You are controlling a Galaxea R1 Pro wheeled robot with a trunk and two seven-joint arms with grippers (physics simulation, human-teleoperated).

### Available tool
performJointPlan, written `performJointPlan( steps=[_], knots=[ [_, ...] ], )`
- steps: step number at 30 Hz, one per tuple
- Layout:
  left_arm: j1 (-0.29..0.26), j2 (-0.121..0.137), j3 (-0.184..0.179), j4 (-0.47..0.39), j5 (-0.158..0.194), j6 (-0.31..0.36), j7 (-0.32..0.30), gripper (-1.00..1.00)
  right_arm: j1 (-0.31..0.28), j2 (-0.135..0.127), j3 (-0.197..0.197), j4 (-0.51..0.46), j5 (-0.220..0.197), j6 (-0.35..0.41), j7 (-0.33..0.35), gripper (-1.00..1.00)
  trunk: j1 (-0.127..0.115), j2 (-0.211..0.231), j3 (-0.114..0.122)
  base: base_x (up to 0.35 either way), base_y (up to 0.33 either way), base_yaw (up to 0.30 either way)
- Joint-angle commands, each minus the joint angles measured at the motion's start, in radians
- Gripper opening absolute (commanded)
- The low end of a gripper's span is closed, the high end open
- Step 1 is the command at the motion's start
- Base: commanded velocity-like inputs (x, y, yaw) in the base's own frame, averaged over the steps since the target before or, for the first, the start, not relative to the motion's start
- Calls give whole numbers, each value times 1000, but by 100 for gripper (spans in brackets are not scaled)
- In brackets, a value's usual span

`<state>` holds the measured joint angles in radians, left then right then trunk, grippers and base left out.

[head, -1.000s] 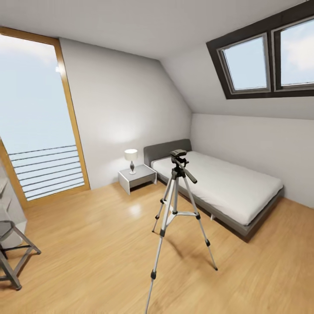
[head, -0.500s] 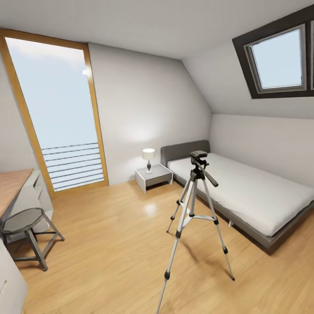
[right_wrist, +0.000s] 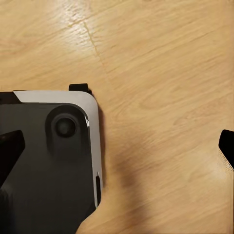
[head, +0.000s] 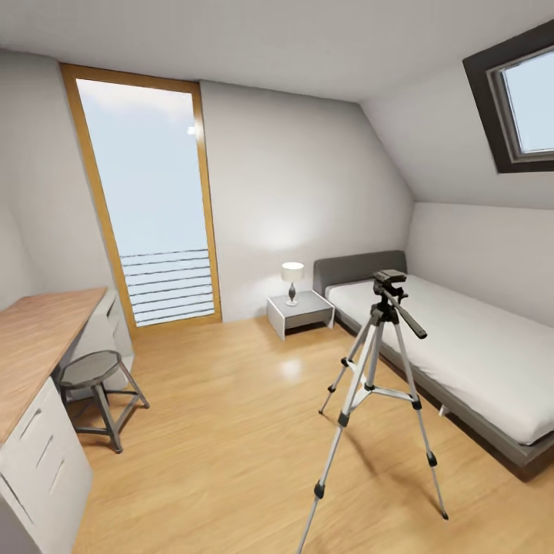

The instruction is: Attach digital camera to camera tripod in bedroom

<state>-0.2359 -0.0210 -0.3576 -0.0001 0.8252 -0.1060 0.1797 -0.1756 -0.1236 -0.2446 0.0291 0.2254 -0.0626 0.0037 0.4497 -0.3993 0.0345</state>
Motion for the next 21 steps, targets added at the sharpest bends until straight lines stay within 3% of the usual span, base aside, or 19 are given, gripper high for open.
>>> performJointPlan(
  steps=[1,21],
  knots=[
    [0,0,-9,0,4,-1,4,-100,-1,-1,-9,3,9,-6,0,100,0,-1,0,0,0,281],
    [0,0,-9,0,4,-1,6,-100,-1,-2,-9,5,9,-6,0,100,0,-1,0,0,0,281]
  ],
)
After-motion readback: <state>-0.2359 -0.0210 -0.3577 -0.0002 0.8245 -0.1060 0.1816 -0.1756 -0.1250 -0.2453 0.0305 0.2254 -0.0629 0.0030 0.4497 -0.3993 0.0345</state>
